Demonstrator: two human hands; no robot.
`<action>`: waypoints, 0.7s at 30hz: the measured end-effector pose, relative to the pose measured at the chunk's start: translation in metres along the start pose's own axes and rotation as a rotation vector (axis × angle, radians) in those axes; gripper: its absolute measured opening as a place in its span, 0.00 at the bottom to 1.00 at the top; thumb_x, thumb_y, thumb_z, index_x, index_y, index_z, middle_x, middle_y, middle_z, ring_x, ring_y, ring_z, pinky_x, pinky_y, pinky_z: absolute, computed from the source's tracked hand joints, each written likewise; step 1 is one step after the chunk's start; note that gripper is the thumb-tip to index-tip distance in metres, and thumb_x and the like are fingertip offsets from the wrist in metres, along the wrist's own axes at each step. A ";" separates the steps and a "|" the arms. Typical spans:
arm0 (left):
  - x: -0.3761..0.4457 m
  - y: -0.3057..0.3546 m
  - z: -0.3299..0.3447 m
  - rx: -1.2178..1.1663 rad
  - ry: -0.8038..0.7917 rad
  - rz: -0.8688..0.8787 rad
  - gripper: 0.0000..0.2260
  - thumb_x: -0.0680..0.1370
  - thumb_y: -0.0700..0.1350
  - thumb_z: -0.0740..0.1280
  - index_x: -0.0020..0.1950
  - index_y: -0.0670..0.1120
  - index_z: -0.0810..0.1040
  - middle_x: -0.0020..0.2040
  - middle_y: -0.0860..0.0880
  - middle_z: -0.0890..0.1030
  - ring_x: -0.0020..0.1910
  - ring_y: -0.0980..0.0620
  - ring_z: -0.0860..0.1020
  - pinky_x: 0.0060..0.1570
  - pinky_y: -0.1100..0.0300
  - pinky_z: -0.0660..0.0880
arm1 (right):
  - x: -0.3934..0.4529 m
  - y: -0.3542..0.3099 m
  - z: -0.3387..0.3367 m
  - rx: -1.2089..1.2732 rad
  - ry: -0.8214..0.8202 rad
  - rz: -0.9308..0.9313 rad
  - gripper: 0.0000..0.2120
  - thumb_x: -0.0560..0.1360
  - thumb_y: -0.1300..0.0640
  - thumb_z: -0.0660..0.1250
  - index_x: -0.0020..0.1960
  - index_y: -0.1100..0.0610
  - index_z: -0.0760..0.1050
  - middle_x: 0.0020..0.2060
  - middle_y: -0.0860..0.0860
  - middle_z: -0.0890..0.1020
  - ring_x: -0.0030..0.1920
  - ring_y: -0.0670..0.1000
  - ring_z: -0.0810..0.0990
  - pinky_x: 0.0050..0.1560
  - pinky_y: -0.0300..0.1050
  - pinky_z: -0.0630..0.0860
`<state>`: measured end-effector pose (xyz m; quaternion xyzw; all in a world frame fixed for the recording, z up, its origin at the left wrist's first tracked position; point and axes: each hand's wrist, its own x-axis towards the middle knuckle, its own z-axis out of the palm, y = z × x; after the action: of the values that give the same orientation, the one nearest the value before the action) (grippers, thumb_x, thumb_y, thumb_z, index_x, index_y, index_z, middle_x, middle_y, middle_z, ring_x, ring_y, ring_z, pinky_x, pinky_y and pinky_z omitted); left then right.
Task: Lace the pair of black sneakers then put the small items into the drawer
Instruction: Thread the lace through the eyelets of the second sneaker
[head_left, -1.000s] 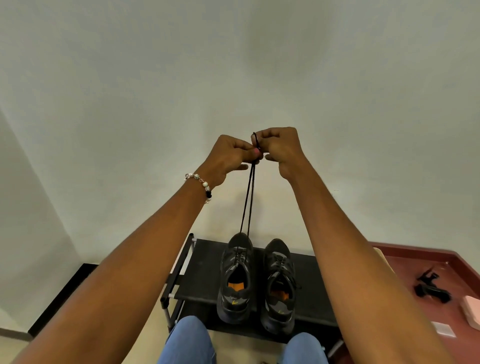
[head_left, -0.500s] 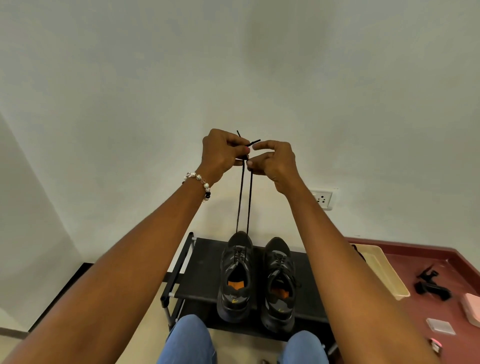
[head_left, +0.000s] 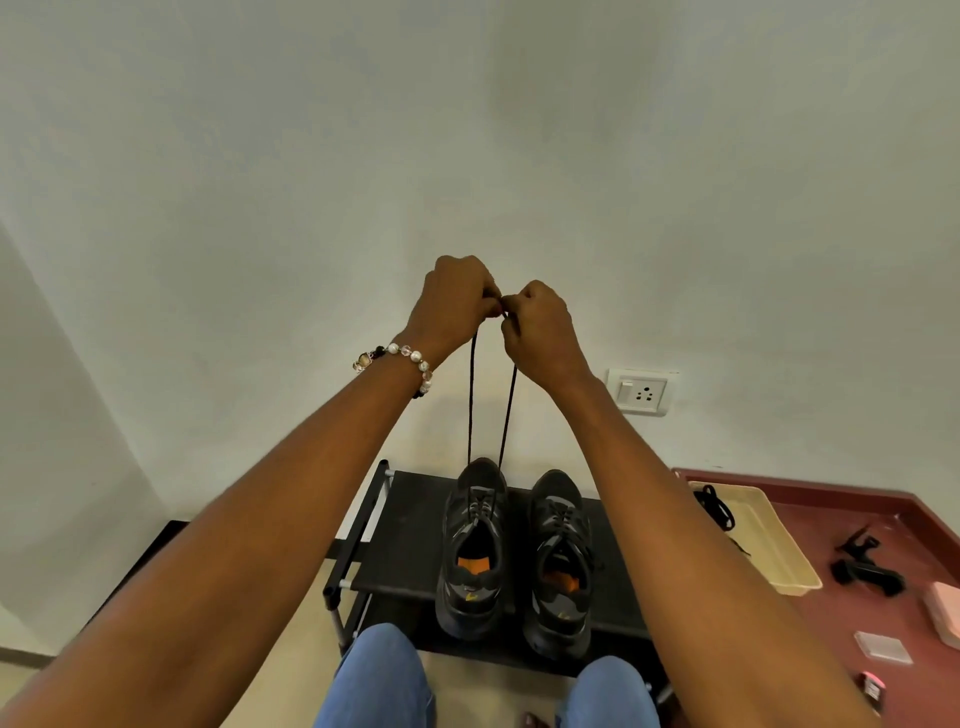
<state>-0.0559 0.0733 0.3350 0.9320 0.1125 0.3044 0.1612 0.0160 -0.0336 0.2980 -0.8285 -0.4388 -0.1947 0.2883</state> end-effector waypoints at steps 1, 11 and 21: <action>-0.001 0.000 0.000 0.078 -0.025 0.053 0.08 0.77 0.43 0.68 0.50 0.43 0.86 0.44 0.43 0.84 0.45 0.46 0.80 0.45 0.54 0.76 | 0.000 0.001 0.001 -0.025 -0.026 0.030 0.13 0.77 0.68 0.58 0.56 0.63 0.79 0.47 0.60 0.75 0.51 0.59 0.73 0.42 0.48 0.65; -0.003 -0.005 0.001 -0.265 -0.031 -0.135 0.11 0.78 0.43 0.65 0.43 0.37 0.83 0.35 0.46 0.81 0.33 0.52 0.76 0.41 0.58 0.74 | -0.001 0.005 -0.011 0.383 0.032 0.168 0.07 0.77 0.63 0.68 0.53 0.64 0.82 0.44 0.57 0.85 0.45 0.54 0.82 0.48 0.40 0.76; -0.014 -0.004 -0.002 -0.988 -0.014 -0.502 0.06 0.74 0.39 0.73 0.47 0.36 0.83 0.43 0.40 0.85 0.44 0.44 0.84 0.48 0.54 0.82 | -0.011 0.007 -0.004 0.895 0.259 0.232 0.06 0.73 0.63 0.73 0.50 0.59 0.84 0.42 0.52 0.86 0.44 0.48 0.84 0.49 0.44 0.81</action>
<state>-0.0692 0.0729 0.3278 0.6920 0.1741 0.2670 0.6477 0.0155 -0.0458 0.2930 -0.6355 -0.3446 -0.0546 0.6887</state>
